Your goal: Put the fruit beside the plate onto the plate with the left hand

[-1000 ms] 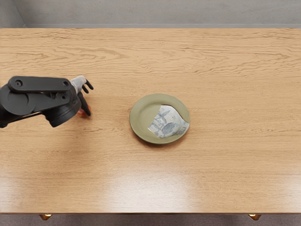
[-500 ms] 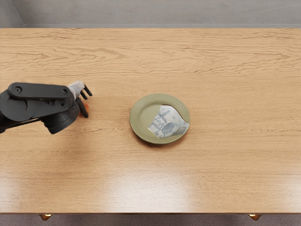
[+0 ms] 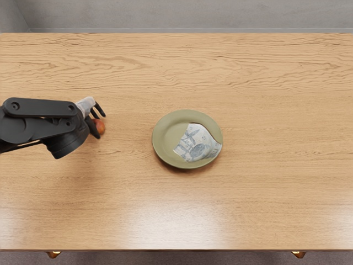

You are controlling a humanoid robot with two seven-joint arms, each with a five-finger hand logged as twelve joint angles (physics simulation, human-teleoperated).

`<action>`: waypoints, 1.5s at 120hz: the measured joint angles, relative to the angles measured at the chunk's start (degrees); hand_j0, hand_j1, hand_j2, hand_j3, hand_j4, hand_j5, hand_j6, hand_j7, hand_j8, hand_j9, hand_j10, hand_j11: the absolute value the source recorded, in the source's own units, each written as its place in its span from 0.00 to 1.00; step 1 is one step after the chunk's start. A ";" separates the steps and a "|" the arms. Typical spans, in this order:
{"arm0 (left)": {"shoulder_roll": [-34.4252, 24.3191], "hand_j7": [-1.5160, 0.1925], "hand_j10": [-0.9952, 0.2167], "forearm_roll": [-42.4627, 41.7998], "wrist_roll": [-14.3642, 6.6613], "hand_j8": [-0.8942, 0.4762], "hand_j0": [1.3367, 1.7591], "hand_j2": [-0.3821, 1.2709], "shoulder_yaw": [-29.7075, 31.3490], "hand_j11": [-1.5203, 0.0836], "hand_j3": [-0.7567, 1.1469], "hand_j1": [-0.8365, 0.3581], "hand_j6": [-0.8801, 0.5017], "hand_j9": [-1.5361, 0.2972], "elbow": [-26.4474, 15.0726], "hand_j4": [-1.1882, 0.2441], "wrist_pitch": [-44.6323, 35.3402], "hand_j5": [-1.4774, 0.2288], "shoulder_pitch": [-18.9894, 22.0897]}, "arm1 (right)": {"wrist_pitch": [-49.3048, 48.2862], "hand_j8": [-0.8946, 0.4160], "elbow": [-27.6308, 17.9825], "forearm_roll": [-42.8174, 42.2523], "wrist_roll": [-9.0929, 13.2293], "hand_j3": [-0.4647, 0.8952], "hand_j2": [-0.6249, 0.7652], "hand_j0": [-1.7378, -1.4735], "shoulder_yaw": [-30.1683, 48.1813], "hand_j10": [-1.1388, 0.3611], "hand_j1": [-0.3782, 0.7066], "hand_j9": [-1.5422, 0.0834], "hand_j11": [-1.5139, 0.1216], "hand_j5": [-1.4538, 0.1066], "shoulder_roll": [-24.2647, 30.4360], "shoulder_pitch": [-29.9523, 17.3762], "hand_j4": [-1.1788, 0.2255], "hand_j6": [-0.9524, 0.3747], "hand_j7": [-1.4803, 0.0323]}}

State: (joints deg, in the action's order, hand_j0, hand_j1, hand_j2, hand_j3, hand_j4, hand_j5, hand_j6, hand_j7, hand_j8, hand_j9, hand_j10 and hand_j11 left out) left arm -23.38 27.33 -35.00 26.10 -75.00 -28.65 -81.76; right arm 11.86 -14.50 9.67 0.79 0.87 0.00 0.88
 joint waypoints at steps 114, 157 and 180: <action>-2.30 0.33 0.24 -0.87 0.01 0.28 0.75 0.53 -4.81 0.35 0.40 0.46 0.28 0.32 0.74 0.33 10.34 0.31 -2.44 | 0.00 0.65 0.00 0.02 0.00 0.34 0.44 0.30 0.01 0.73 0.07 0.92 0.90 0.90 0.00 0.37 0.81 0.69 0.95; -3.16 0.32 0.23 -7.08 0.02 0.29 0.76 0.53 -12.14 0.35 0.40 0.45 0.29 0.32 0.63 0.34 22.37 0.29 -6.50 | -0.06 0.65 -0.07 0.06 0.00 0.34 0.44 0.30 0.00 0.73 0.07 0.92 0.90 0.90 0.00 0.44 0.81 0.69 0.95; -2.82 0.33 0.23 -11.10 0.00 0.29 0.76 0.57 -16.08 0.35 0.40 0.42 0.31 0.32 0.62 0.34 27.31 0.29 -6.70 | -0.07 0.65 -0.09 0.05 0.00 0.34 0.44 0.30 0.01 0.73 0.07 0.92 0.90 0.90 0.00 0.45 0.81 0.69 0.95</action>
State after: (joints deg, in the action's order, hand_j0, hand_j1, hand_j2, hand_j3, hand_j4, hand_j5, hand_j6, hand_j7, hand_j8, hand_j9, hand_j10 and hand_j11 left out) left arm -26.20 16.23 -35.00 10.02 -74.38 -1.35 -88.45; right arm 11.79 -14.59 9.73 0.79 0.88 0.00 1.32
